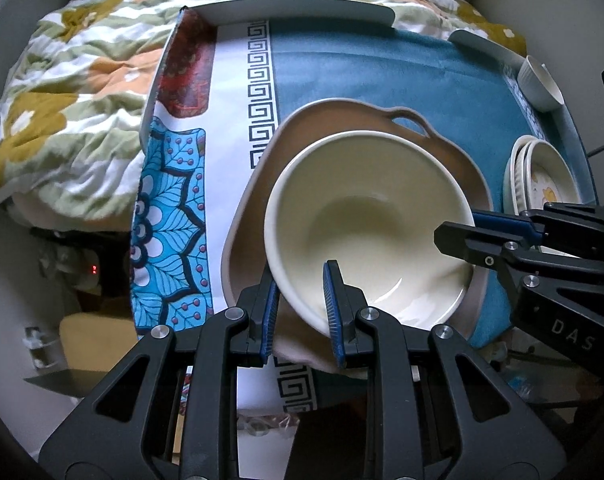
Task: Organize plates and bowls
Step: 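Lower the cream bowl into the taupe bowl and open both grippers, then move both grippers to the small white ribbed bowl and grasp its rim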
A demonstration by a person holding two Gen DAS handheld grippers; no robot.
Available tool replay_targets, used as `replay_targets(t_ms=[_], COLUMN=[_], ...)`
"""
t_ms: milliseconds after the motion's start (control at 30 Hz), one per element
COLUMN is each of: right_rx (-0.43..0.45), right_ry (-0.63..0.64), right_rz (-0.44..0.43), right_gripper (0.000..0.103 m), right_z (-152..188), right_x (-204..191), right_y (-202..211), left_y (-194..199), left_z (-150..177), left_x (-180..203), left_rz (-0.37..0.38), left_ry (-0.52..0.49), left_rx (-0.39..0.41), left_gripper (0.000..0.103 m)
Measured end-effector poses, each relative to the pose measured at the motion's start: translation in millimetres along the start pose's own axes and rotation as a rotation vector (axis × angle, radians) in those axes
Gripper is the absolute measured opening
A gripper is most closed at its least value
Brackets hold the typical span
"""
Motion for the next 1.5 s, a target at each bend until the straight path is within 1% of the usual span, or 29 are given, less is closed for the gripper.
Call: replay_targets(t_ms=[133,233,333,500,733,800,933,1033,1100,1133,1200,1233,1267,1300,1333,1367,1400,1467,1500], right_rx=[-0.010,-0.012,-0.016,0.004,0.026,0.051,0.128,0.211,0.264,0.284,0.318,0.332,0.351,0.362,0.375,0.389,0.399,0.431,0.454], right_ry=[0.010,0.006,0.009,0.008,0.009,0.008,-0.004,-0.046,-0.079,-0.098,-0.143,-0.162,-0.185,-0.200,-0.219,-0.243,-0.259,-0.295,-0.301], right_rz=[0.007,-0.011,-0.012,-0.012,0.002,-0.001,-0.020,-0.035,-0.022,-0.011,0.018,0.028,0.034,0.037,0.043,0.056,0.063,0.073,0.070], right_gripper=[0.017,0.017,0.017,0.017,0.017,0.017,0.017,0.017,0.017,0.020,0.038,0.059,0.075,0.080,0.085,0.088,0.090,0.100,0.101], right_z=[0,-1,-1,0,4,8,20,33,40,44,55,60,68,72,77,84,86,96,101], right_x=[0,1,1,2,0,0,4,15,23,28,41,47,57,65,75,88,97,121,135], right_y=[-1,0,0,5,17,29,62,89,104,111,126,133,140,146,152,158,163,174,180], left_y=[-4,-5,-3,5,20,34,73,101,113,117,121,123,127,131,136,138,140,140,140], left_z=[3,4,4,4,6,9,12,10,8,6,3,1,0,1,1,-1,-4,-12,-17], left_x=[3,3,4,6,6,8,13,25,37,46,60,70,80,88,96,104,114,132,143], left_rz=[-0.015,-0.014,-0.034,-0.075,-0.075,-0.074,-0.060,-0.031,-0.006,0.018,0.051,0.062,0.063,0.056,0.049,0.045,0.037,0.026,0.029], left_ry=[-0.007,0.000,-0.002,-0.013,-0.017,-0.020,-0.031,-0.074,-0.107,-0.127,-0.154,-0.171,-0.183,-0.189,-0.197,-0.206,-0.218,-0.227,-0.227], left_rx=[-0.007,-0.006,-0.003,0.018,0.035,0.062,0.149,0.249,0.298,0.314,0.324,0.333,0.356,0.383,0.414,0.427,0.430,0.427,0.425], left_gripper=[0.019,0.019,0.019,0.020,0.020,0.020,0.020,0.020,0.020,0.021,0.034,0.063,0.092,0.100,0.103,0.103,0.103,0.103,0.103])
Point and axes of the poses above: each gripper's, at about its wrist camera, not at the fingertips, and y roughly against the way its jaws point, x to its right, z to its underside, the point moved 2 cm from there along -y, roughly the way its jaws point, and after that the axes turned 10 degrees about -x, right-handed, at the moved point
